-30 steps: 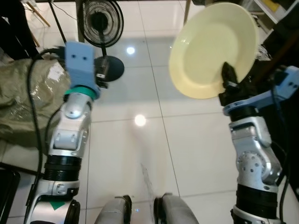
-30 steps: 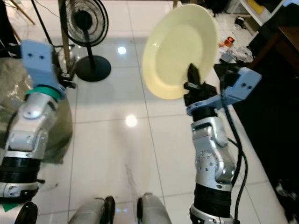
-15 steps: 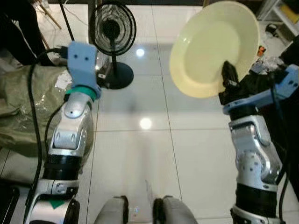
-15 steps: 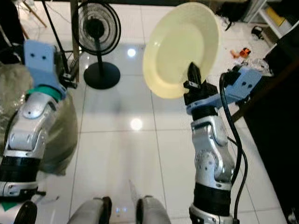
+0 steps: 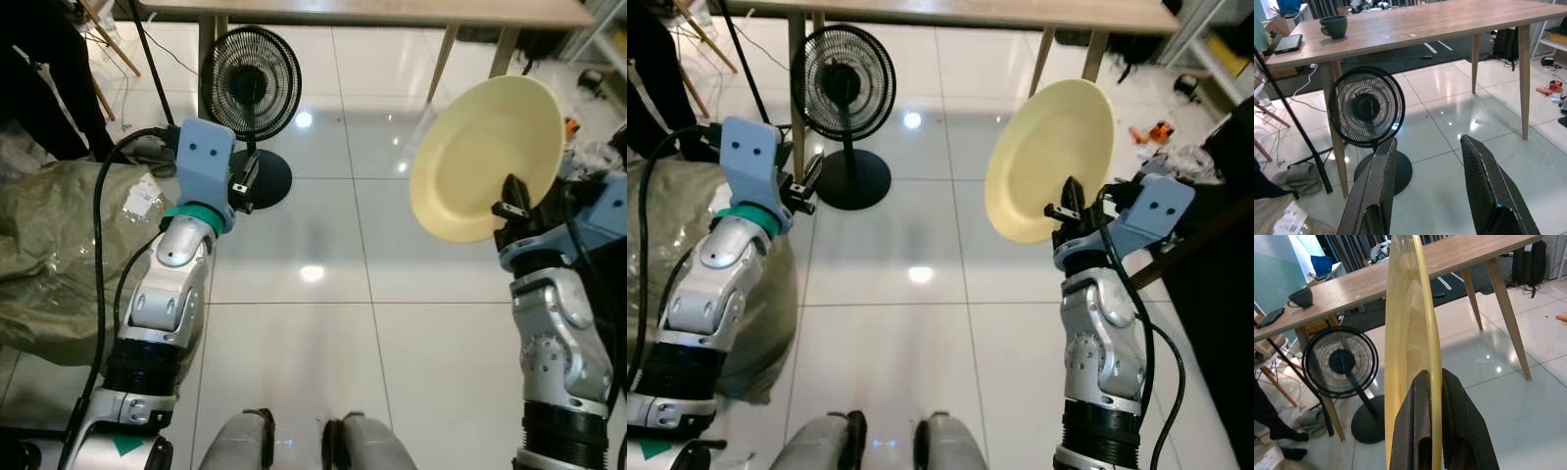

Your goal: Setting the table

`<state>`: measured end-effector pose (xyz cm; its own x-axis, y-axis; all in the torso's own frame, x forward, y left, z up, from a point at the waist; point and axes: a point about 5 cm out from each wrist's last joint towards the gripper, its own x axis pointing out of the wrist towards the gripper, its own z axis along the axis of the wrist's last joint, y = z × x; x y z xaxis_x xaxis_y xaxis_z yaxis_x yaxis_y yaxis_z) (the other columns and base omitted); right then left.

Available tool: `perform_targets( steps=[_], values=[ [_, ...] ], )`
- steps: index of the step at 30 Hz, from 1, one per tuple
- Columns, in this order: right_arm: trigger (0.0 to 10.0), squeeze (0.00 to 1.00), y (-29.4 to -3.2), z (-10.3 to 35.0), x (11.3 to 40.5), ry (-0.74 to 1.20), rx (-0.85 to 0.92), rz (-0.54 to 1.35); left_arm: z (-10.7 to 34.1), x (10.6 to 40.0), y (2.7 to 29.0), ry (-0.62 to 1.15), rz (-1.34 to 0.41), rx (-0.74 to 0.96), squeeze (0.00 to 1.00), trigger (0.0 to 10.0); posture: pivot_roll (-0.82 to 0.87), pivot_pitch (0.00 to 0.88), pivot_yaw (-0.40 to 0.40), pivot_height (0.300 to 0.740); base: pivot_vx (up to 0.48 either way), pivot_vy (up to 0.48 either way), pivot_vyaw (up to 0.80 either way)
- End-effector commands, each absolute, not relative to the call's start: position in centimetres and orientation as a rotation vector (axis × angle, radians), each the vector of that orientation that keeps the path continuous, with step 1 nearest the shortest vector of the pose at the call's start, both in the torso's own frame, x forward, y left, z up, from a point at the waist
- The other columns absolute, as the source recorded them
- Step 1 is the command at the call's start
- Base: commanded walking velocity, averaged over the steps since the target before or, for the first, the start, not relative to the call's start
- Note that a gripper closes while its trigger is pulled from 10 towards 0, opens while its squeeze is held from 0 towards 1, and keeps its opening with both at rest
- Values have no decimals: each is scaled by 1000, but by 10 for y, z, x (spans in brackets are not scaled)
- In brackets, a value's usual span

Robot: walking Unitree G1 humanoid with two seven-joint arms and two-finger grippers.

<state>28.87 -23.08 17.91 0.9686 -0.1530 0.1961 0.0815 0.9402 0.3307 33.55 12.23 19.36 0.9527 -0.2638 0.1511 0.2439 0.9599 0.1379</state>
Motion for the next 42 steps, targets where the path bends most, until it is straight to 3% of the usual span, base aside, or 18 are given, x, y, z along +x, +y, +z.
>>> perform_targets(
  steps=[1,26,42],
  values=[
    [10000,0,-238,177,284,-227,318,-155,190,335,110,-160,-308,115,0,10000,-26,87,62,740,442,0,0],
    [10000,0,-234,182,289,-259,335,-148,198,331,106,-189,-323,98,0,10000,-8,92,43,740,442,0,-109],
    [10000,0,-217,192,296,-297,359,-76,204,331,110,-216,-307,113,0,10000,5,84,34,740,442,0,0]
  ],
)
